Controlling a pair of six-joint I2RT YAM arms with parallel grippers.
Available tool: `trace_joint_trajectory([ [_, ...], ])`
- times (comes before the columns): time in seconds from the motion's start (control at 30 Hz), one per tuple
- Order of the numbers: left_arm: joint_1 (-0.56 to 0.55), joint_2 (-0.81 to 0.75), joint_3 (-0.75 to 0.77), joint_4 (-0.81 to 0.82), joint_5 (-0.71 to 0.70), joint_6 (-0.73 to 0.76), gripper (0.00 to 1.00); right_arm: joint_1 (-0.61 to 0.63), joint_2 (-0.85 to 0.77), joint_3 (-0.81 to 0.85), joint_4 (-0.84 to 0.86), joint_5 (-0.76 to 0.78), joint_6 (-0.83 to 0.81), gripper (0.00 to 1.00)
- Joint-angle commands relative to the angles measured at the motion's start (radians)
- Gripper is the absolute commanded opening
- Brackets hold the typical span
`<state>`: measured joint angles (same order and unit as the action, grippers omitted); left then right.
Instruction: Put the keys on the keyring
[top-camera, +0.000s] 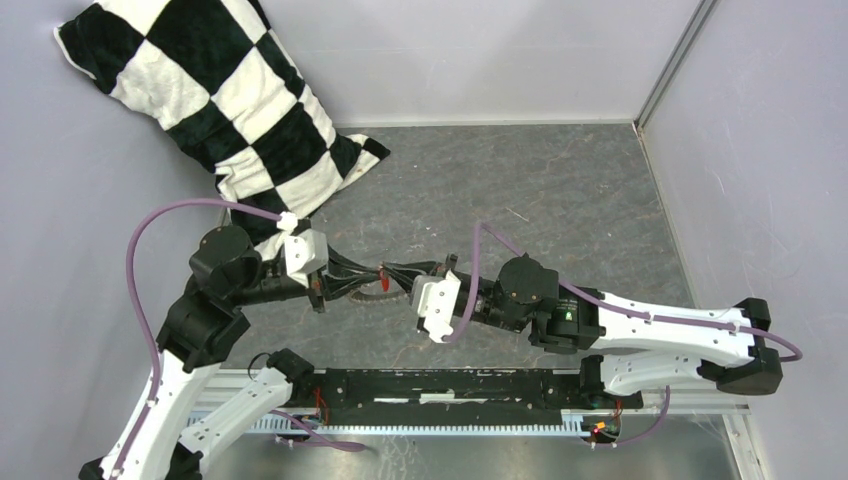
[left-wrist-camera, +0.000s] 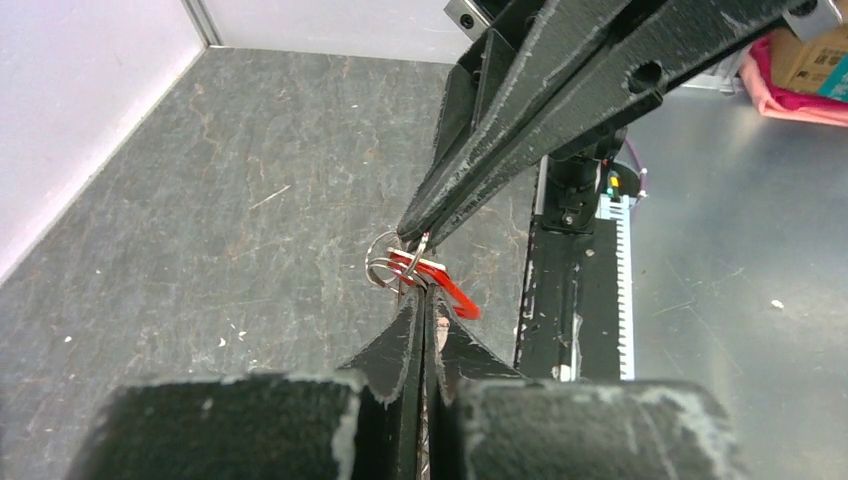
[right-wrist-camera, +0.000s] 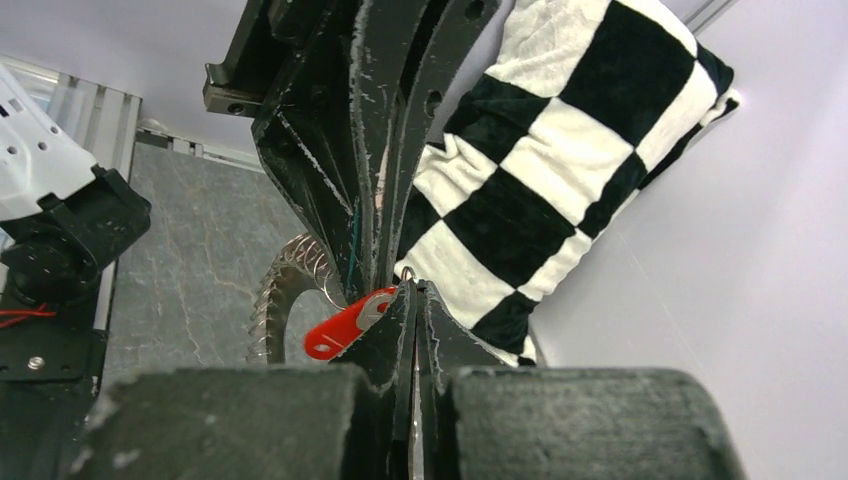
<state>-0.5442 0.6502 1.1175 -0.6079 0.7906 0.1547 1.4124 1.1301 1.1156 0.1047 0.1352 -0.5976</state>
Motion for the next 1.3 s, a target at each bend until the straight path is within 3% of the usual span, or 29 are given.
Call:
trace_joint_trajectory([
  [0.0,0.007,-0.023,-0.011,-0.002,0.038,0.119,0.02,-0.032,-0.031,0.0,0.094,-0.038,0.085,0.01],
  [0.4,0.006,-0.1,-0.036,-0.006,0.052,0.297,0.02,-0.15,-0.001,0.003,0.047,-0.092,0.297,0.01],
  [0.67,0.007,-0.107,-0.038,-0.006,0.059,0.33,0.02,-0.196,-0.004,0.003,0.044,-0.189,0.368,0.01],
  [0.77,0.007,-0.112,-0.044,-0.006,0.014,0.333,0.02,-0.201,-0.024,-0.023,0.065,-0.204,0.354,0.01],
  [0.9,0.007,-0.111,-0.048,0.029,-0.196,0.306,0.02,-0.211,-0.041,-0.035,0.083,-0.23,0.335,0.01],
  [0.93,0.007,-0.109,-0.05,0.037,-0.242,0.294,0.1,-0.213,-0.043,-0.036,0.088,-0.24,0.332,0.01],
  [1.0,0.007,-0.1,-0.054,0.007,-0.228,0.307,0.44,-0.218,-0.043,-0.034,0.087,-0.26,0.324,0.01],
  [1.1,0.007,-0.076,-0.056,-0.138,-0.104,0.437,0.6,-0.221,-0.046,-0.034,0.088,-0.305,0.308,0.01],
  [1.17,0.007,-0.054,-0.048,-0.205,-0.06,0.517,0.82,-0.224,-0.048,-0.036,0.086,-0.346,0.294,0.01],
  [1.27,0.007,-0.013,-0.022,-0.243,-0.06,0.578,0.92,-0.228,-0.05,-0.035,0.082,-0.417,0.277,0.01],
])
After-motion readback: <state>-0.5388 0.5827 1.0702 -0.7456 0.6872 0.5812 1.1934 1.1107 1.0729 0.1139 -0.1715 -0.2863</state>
